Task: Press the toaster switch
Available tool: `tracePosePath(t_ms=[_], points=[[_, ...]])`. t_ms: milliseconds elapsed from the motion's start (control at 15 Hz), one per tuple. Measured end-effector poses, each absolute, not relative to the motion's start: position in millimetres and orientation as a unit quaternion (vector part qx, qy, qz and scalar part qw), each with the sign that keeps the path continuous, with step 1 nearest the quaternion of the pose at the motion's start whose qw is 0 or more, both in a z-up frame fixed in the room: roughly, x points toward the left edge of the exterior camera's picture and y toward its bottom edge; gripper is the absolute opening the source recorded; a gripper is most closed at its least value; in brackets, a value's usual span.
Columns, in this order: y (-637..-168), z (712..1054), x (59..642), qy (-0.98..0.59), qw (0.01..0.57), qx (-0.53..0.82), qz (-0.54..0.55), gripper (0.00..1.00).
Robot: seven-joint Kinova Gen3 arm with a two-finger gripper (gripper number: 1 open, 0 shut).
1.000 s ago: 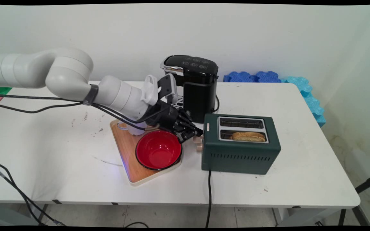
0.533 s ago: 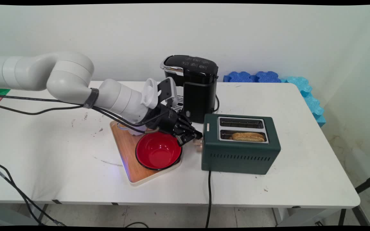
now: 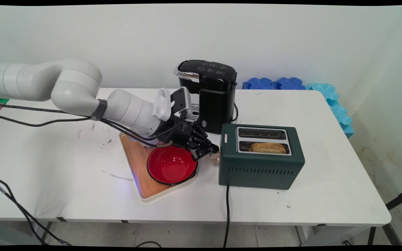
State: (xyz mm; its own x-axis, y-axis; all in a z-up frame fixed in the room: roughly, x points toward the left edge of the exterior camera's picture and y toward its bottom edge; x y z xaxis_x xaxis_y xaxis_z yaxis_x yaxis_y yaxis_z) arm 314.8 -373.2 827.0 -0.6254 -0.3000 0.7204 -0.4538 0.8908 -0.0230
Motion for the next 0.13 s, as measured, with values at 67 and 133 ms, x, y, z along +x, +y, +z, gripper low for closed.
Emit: tracePosePath(t_ms=[67, 133], points=[[-372.9, 826.3, 315.1, -0.896, 0.378, 0.211, 0.102, 0.0], [-372.7, 825.7, 315.2, -0.896, 0.377, 0.211, 0.101, 0.0]])
